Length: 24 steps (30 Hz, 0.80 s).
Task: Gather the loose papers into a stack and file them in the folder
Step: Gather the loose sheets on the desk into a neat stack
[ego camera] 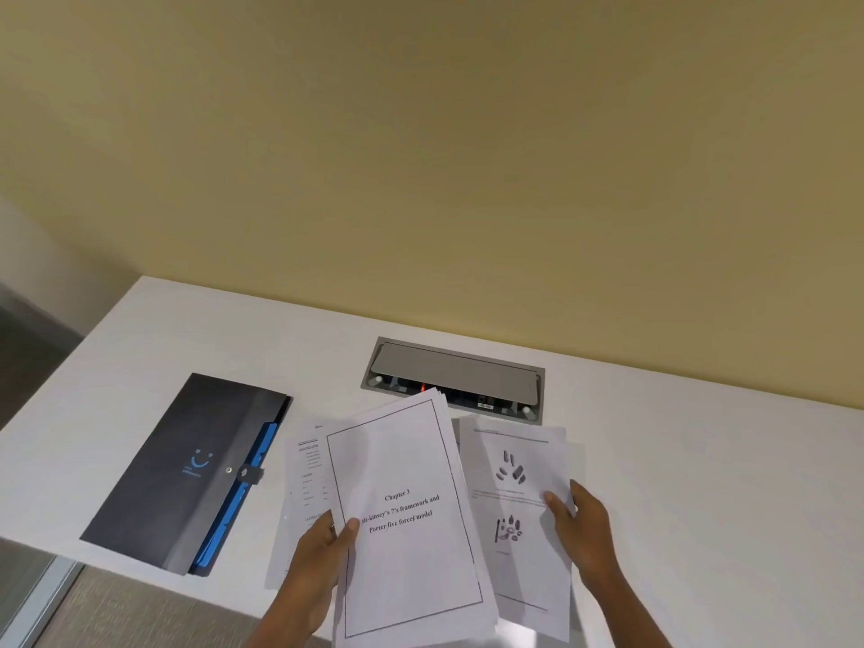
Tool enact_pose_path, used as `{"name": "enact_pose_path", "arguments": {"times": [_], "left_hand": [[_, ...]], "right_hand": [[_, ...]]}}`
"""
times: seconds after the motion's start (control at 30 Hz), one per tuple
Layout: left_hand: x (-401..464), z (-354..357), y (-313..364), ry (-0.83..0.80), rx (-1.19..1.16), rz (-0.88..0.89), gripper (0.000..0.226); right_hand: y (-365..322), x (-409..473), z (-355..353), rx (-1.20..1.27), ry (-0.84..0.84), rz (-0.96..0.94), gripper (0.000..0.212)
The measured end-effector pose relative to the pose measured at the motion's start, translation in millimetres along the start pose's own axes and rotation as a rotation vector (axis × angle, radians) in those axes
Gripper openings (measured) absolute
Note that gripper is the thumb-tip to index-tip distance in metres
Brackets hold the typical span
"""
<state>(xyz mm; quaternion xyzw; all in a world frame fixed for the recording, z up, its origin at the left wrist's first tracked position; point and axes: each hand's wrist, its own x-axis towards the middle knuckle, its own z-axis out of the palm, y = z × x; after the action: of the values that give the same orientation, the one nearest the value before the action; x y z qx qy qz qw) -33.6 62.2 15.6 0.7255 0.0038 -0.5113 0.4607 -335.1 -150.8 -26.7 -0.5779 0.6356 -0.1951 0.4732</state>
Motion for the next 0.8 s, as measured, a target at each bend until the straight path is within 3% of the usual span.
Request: {"name": "enact_pose_path", "arguments": {"times": [0.27,0.6,0.73,0.8], "left_hand": [[-2.2,-8.9,10.8,-0.022,0.103,0.016,0.03],[-7.3,-25.3,6.3,-0.071,0.205,-0.194,0.03],[-1.0,-41.6,-9.6,-0.024,0.309,-0.116,0.028],[0.0,-52.4,-19.3,0.043,0.407,-0.044,0.025]], "right_hand": [[-49.5,-5.8,5.0,0.217,-0.303,0.038,0.021],[-57.8,-51.8,90.4,0.246,-0.755,0.129,0.031],[-63.6,-50.1,103.5,0.173,-0.756,0.186,0.032],[-67.0,-39.9,107.2,0.079,-0.574,0.132,0.047]]}}
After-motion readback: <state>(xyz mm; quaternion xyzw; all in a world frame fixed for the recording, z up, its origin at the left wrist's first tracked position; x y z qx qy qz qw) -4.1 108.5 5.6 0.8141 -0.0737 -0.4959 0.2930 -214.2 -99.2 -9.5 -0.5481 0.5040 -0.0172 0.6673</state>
